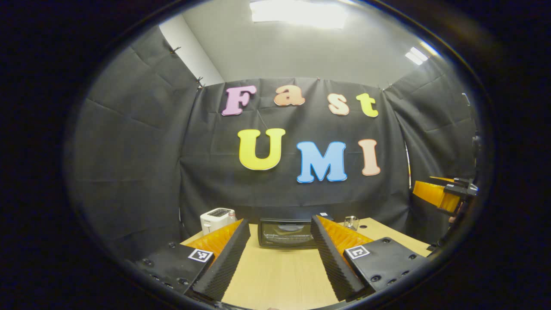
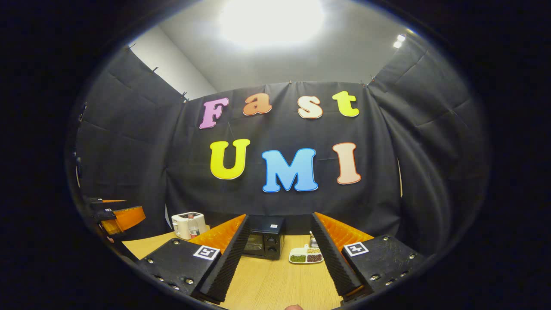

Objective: Open the electric oven with the left hand, put the food in, and close the electric oven.

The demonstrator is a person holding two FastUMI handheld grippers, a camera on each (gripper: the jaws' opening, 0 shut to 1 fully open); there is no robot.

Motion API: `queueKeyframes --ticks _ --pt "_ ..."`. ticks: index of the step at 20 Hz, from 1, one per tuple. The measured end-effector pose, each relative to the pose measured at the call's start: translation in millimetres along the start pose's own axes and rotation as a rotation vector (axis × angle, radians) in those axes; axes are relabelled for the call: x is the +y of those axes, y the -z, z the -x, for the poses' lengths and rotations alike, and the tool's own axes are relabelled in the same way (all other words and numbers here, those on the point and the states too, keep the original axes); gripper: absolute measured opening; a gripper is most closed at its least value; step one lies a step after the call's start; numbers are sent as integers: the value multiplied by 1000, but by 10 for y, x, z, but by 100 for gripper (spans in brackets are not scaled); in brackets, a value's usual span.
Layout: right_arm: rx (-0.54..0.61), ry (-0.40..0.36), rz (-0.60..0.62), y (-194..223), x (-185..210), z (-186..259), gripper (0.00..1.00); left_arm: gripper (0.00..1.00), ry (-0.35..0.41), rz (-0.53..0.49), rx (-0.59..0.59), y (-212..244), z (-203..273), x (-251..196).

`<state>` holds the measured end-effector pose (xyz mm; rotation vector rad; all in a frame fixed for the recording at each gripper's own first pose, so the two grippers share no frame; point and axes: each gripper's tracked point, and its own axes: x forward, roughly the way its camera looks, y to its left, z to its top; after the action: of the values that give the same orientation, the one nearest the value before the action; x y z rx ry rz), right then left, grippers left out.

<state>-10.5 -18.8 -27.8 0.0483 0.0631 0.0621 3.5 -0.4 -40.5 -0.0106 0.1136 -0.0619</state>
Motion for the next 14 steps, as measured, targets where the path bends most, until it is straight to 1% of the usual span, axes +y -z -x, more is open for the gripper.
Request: queueKeyframes --ticks 1,10,11,12,13,14 --pt "7 -1 0 10 33 4 89 100 -3 2 1 6 9 39" --pt "-10 2 11 -53 159 17 89 100 -4 18 -19 -67 42 116" --pt "-10 2 8 -57 158 18 89 96 -5 21 -20 -61 41 109" --pt "-11 3 5 -57 153 11 89 100 -5 23 -20 -54 42 101" --pt "-14 5 4 -71 146 14 89 100 -3 23 -21 -67 53 89" --pt "-16 6 4 -72 137 15 89 96 -1 21 -22 -73 57 78"
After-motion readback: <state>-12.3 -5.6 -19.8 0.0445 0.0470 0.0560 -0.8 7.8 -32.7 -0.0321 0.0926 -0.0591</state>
